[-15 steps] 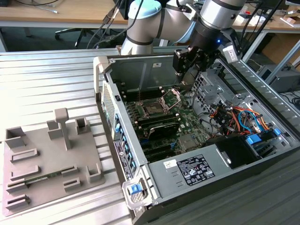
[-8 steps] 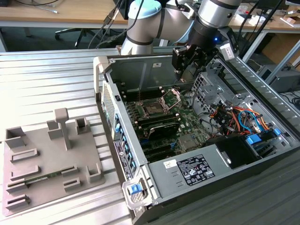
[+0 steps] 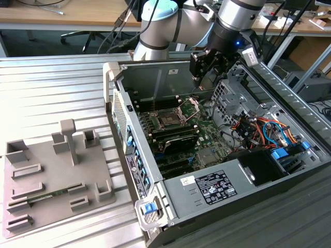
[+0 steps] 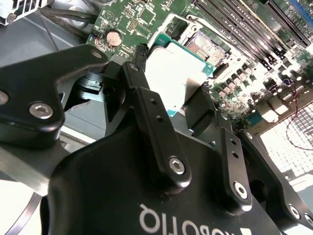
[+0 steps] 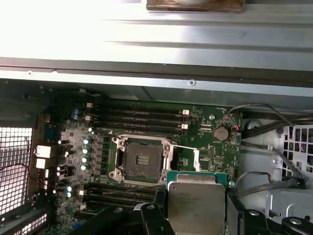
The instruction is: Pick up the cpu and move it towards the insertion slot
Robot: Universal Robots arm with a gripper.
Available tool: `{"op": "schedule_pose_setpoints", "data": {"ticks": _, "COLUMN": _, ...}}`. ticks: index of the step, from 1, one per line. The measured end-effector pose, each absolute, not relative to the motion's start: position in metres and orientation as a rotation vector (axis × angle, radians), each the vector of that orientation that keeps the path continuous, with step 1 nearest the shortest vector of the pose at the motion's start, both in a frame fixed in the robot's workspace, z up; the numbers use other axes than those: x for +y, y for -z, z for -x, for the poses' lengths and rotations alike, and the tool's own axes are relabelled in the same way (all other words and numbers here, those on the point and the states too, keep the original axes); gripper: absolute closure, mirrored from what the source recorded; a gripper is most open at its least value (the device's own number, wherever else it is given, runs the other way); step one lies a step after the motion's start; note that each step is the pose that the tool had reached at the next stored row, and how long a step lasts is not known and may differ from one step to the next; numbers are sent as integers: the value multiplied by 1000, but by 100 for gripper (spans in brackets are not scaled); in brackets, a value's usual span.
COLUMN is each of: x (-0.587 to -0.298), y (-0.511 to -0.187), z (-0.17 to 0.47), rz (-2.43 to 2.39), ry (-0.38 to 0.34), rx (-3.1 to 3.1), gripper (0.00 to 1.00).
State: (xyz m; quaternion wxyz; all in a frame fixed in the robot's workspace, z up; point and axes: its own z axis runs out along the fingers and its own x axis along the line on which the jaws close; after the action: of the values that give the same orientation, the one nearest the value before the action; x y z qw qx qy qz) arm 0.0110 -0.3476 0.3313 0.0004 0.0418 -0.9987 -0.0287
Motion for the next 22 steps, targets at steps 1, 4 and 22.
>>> {"op": "schedule_pose_setpoints", "data": {"ticks": 1, "x": -347, "y": -331, "z": -11, "rz": -131, "ry": 90, "rx": -3137, "gripper": 45}}
{"op": "schedule_pose_setpoints", "data": {"ticks": 4, "x": -346, "y": -330, "z": -12, "rz": -131, "ry": 90, "rx": -3137, "gripper": 45}}
{"op": "schedule_pose_setpoints", "data": {"ticks": 22, "x": -337, "y": -325, "z": -17, "rz": -131, "ry": 90, "rx": -3137, "gripper": 45}}
